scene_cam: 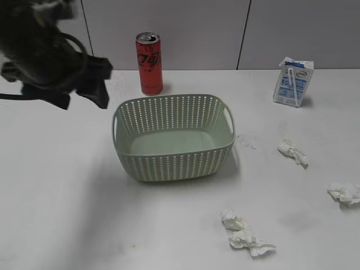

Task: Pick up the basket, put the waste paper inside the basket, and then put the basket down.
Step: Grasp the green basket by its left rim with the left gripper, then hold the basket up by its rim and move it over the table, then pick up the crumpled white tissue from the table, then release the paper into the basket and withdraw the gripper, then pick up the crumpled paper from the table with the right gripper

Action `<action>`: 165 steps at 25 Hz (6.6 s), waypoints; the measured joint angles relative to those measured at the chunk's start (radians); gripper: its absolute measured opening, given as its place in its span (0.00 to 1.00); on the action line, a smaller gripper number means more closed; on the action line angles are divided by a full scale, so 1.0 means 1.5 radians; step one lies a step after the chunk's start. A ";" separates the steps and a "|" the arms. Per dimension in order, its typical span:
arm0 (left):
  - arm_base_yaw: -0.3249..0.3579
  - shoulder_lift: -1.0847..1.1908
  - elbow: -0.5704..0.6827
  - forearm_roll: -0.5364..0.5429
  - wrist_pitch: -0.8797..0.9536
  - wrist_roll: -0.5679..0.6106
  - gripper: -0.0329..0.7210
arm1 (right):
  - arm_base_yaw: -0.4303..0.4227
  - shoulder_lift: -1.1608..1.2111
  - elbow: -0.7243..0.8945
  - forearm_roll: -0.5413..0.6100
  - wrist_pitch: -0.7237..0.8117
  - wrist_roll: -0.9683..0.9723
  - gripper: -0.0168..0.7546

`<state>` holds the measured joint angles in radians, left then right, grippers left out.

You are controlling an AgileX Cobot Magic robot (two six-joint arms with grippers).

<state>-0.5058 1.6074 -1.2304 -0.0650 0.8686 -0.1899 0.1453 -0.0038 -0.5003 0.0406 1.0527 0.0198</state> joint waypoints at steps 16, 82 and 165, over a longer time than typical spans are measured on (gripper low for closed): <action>-0.025 0.290 -0.142 0.032 0.014 -0.150 0.50 | 0.000 0.000 0.000 0.000 -0.001 0.001 0.79; 0.029 0.141 -0.011 -0.024 -0.010 -0.079 0.04 | 0.053 1.398 -0.536 -0.010 -0.214 -0.150 0.55; 0.029 0.141 -0.011 -0.002 -0.008 -0.078 0.04 | 0.017 1.201 -0.222 -0.118 -0.296 0.168 0.07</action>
<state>-0.4618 1.8189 -1.2475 -0.0674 0.8562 -0.3063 0.1711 1.7973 -0.8328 -0.1369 0.6094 0.2719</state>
